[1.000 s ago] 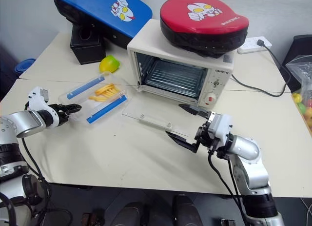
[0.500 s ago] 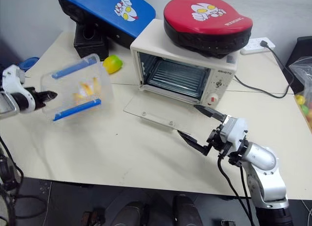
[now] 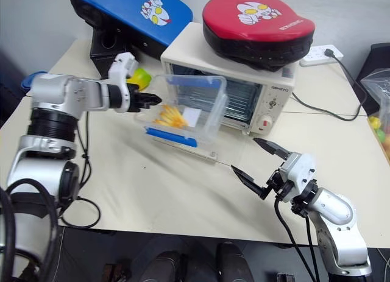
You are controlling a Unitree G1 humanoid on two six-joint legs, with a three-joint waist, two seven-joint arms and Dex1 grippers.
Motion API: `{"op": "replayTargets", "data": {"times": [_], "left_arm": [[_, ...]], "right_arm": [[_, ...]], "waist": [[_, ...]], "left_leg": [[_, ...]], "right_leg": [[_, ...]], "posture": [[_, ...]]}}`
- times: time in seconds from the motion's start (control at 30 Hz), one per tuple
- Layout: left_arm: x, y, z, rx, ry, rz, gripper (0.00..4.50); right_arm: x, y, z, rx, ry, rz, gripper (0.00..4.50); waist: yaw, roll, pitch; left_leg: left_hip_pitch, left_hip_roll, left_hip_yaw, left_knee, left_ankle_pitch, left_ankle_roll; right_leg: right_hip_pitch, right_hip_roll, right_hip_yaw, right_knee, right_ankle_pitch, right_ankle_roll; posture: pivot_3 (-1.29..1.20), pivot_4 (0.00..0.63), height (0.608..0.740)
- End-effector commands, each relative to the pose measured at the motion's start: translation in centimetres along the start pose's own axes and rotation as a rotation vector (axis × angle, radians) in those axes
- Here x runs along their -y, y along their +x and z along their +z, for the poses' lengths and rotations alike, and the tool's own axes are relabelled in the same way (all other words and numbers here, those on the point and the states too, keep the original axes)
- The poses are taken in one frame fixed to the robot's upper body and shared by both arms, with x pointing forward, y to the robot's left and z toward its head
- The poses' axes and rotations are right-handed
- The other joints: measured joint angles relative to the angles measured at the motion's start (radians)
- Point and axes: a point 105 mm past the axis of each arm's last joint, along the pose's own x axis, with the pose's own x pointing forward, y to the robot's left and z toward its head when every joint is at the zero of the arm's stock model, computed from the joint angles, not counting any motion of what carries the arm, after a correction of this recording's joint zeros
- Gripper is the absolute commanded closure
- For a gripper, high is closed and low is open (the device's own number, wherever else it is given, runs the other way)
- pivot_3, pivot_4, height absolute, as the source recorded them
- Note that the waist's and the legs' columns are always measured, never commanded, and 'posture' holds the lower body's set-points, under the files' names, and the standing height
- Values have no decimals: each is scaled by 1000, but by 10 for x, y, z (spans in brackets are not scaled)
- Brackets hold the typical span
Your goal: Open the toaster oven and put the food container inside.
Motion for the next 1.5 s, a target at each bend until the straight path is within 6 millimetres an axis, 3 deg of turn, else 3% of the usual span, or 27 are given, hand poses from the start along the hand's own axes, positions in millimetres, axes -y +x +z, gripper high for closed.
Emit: {"op": "replayTargets", "data": {"times": [0.03,0.13,0.3,0.43,0.6,0.73,0.8,0.9,1.0,1.07,1.23,1.3,1.4,1.5], "left_arm": [[3,2,8,15,56,19,4486],[9,12,4,6,60,6,4486],[16,25,7,39,27,1,2858],[19,21,20,110,18,-32,1648],[10,-11,35,241,29,-160,1648],[8,-58,41,403,247,-341,1648],[13,-81,26,412,401,-469,1648],[-9,-83,-18,313,610,-432,1615],[-15,-86,-60,249,652,-535,2237],[-9,-76,-87,215,636,-587,2881],[20,-53,-91,315,613,-640,4391],[29,-38,-89,339,603,-633,4500],[32,-13,-80,375,575,-554,4500],[29,-1,-73,405,547,-487,4500]], "right_arm": [[-5,3,13,40,-13,-9,0],[-7,1,14,32,-2,-23,0],[-10,-3,14,31,3,-38,0],[-10,-6,13,33,12,-60,0],[-7,-10,15,34,39,-53,0],[-9,-10,16,16,62,0,0],[-14,-9,13,-10,80,46,0],[-25,-9,-11,-154,116,97,385],[-32,-8,-33,-258,160,115,1289],[-34,-2,-42,-292,170,129,2053],[-22,15,-46,-279,157,99,3728],[-12,26,-49,-286,146,97,4416],[13,51,-51,-273,125,37,4466],[31,69,-50,-257,86,-36,4466]], "waist": [[-3,0,0],[3,0,0],[10,0,0],[17,0,0],[0,0,0],[-1,0,0],[-1,1,0],[4,2,-1],[14,2,-1],[16,2,-1],[32,1,-1],[28,1,-1],[25,1,-1],[12,1,-1]], "left_leg": [[0,0,0,0,0,0],[-4,0,0,2,0,-1],[-9,-2,-1,4,1,0],[-9,-2,-1,5,1,0],[-9,-2,0,5,1,0],[-8,-1,0,4,1,-1],[-8,-1,0,4,1,-1],[-8,-1,-1,5,1,-1],[-9,-1,-3,7,1,0],[-9,-1,-3,9,0,1],[-12,-1,-4,14,-1,3],[-12,-2,-4,15,-2,4],[-11,-2,-2,16,-2,4],[-11,-2,-1,15,-2,4]], "right_leg": [[-1,0,1,1,0,0],[-6,0,1,2,0,0],[-9,-1,1,3,0,0],[-9,-1,1,4,0,0],[-10,-1,1,5,0,0],[-10,-1,1,6,0,0],[-10,-1,1,5,0,0],[-9,-1,0,4,0,0],[-8,-1,-1,3,0,-1],[-7,-1,-1,3,0,-1],[-7,-2,-2,4,0,0],[-7,-2,-2,4,1,0],[-7,-2,-1,6,1,1],[-8,-1,0,9,1,1]], "posture": [[0,150,740],[0,150,740],[0,150,740],[0,150,740],[0,150,740],[0,150,740],[0,150,740],[0,150,740],[0,150,740],[0,150,740],[0,150,740],[0,150,740],[0,150,740],[0,150,740]]}}
